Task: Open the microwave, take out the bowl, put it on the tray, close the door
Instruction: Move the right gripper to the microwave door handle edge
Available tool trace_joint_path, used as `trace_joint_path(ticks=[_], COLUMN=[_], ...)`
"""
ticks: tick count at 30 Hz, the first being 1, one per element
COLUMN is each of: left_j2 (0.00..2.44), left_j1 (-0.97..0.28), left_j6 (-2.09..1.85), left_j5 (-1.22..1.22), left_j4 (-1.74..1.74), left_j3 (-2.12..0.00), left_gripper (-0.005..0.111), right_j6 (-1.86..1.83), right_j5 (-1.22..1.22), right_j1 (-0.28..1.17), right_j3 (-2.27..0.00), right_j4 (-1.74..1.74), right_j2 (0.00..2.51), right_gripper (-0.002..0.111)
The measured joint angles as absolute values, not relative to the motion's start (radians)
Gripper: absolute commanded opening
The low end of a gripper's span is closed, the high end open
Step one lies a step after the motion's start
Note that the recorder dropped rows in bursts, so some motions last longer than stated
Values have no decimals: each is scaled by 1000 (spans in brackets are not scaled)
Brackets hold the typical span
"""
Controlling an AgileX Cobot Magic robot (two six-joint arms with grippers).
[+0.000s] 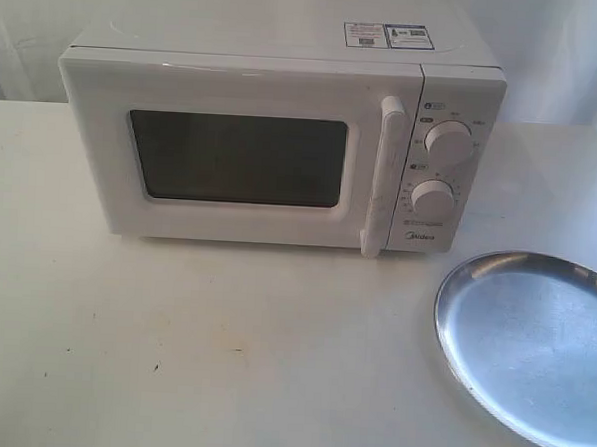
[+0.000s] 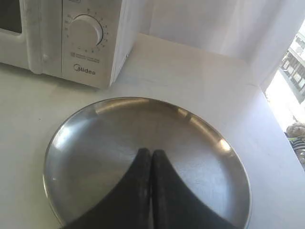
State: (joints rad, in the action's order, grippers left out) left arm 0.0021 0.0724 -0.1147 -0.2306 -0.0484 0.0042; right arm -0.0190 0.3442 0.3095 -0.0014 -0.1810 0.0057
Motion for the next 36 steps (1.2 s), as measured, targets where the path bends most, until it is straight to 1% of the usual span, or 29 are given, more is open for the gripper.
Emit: trace_joint_path(ticks=[5, 8, 11, 14, 17, 20, 24, 26, 29, 31, 33, 34, 35, 36], left_j2=[2, 2, 2, 2, 2, 2, 2, 2, 2, 2, 2, 2, 2, 2], left_j1=[72, 72, 72, 72, 72, 72, 72, 72, 72, 72, 72, 72, 72, 72], left_j6=[-115, -115, -115, -115, -115, -115, -115, -115, -115, -115, -115, -115, -115, -115], left_j5=[-231, -231, -231, -231, -231, -231, -231, -231, -231, -231, -231, -231, -231, -231], left_j4=[-48, -48, -48, -48, -48, -48, -48, -48, -48, -48, -48, -48, -48, -48], left_j3=[4, 4, 4, 4, 4, 4, 4, 4, 4, 4, 4, 4, 4, 4], left_gripper=[0, 0, 0, 0, 0, 0, 0, 0, 0, 0, 0, 0, 0, 0], right_j6=[-19, -12, 24, 85, 271, 354, 325, 305, 285, 260, 249, 253, 261, 278], right_j5=[342, 295, 183, 17, -133, -253, -426, -466, -477, -512, -593, -667, -700, -786], right_j1=[309, 309, 309, 309, 309, 309, 309, 309, 309, 309, 309, 309, 309, 309], right_j3=[-1, -1, -1, -1, -1, -1, -1, -6, -28, -52, -88, -114, -124, -152], right_j4=[-181, -155, -66, 0, 92, 110, 112, 114, 114, 106, 10, -112, -172, -344], right_j2=[6, 6, 6, 6, 6, 6, 6, 25, 110, 232, 396, 539, 615, 774], right_gripper=[0, 0, 0, 0, 0, 0, 0, 0, 0, 0, 0, 0, 0, 0])
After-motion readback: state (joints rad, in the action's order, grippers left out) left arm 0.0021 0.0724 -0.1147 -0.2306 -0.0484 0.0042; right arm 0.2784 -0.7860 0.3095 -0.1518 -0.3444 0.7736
